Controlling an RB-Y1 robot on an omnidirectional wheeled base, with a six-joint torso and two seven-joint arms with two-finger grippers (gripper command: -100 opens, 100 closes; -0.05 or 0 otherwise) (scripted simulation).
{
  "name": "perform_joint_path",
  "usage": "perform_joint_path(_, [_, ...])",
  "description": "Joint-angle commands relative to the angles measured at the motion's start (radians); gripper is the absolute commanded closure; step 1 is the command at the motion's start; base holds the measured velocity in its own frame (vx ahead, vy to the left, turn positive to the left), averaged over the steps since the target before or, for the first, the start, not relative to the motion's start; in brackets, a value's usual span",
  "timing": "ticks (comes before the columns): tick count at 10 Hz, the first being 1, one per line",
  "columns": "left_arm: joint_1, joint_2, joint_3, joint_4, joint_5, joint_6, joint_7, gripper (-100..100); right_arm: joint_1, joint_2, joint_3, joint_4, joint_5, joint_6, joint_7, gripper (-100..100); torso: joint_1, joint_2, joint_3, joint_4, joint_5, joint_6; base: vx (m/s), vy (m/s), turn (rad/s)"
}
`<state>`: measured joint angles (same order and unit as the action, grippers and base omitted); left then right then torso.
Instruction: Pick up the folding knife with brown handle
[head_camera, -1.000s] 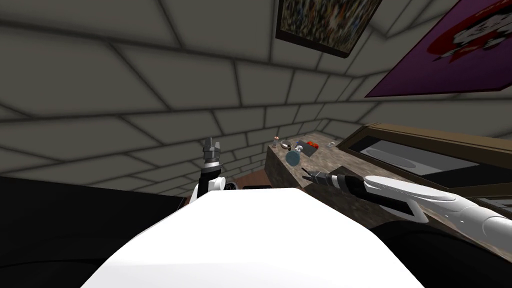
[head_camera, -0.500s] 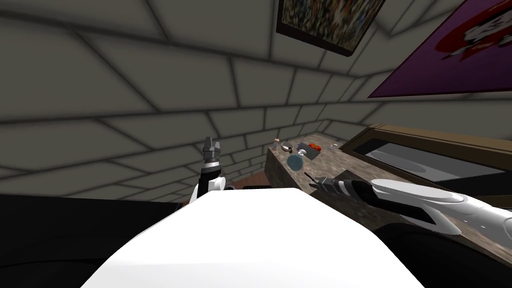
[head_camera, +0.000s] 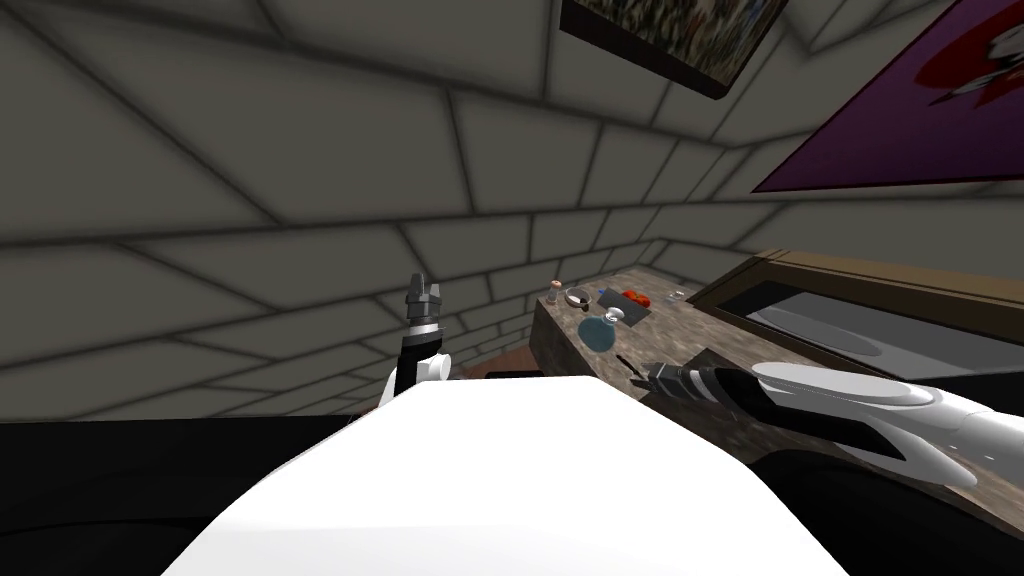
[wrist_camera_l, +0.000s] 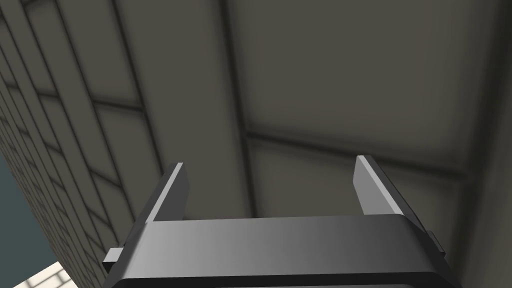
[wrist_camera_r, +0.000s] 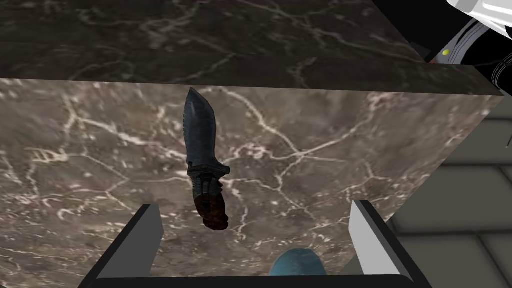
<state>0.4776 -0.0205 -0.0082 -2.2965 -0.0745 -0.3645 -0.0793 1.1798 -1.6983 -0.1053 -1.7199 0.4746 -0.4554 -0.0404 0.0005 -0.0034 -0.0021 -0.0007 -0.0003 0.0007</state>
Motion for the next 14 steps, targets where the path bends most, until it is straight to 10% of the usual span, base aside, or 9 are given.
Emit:
perform_joint_path(1, [0.0, 0.0, 0.0, 0.0, 0.0, 0.0, 0.0, 0, 0.034, -0.019, -0.011, 0.005, 0.002, 0.002, 0.006, -100, 0.0, 0.0, 0.0, 0.0, 0.0, 0.0, 0.033, 0.003, -0.01])
perform_joint_path(6, [0.0, 0.0, 0.0, 0.0, 0.0, 0.0, 0.0, 0, 0.091, -0.07, -0.013, 0.032, 0.007, 0.001, 0.021, -100, 0.0, -0.004, -0.002, -0.001, 0.0, 0.0, 0.074, 0.004, -0.013])
perform_joint_path(7, [0.0, 0.0, 0.0, 0.0, 0.0, 0.0, 0.0, 0, 0.09, -0.073, -0.01, 0.034, 0.007, 0.001, 0.022, 0, 0.0, -0.001, -0.001, 0.0, 0.0, 0.0, 0.008, 0.0, 0.002])
perform_joint_path(8, [0.0, 0.0, 0.0, 0.0, 0.0, 0.0, 0.0, 0, 0.074, -0.057, 0.01, 0.05, 0.0, 0.001, 0.017, -100, 0.0, 0.001, 0.001, 0.0, 0.0, 0.0, -0.036, 0.006, 0.201])
perform_joint_path(14, [0.0, 0.0, 0.0, 0.0, 0.0, 0.0, 0.0, 0, -0.02, 0.036, 0.131, 0.144, -0.041, -0.002, -0.012, -100, 0.001, 0.011, 0.007, 0.003, 0.0, 0.0, -0.119, 0.01, 0.318])
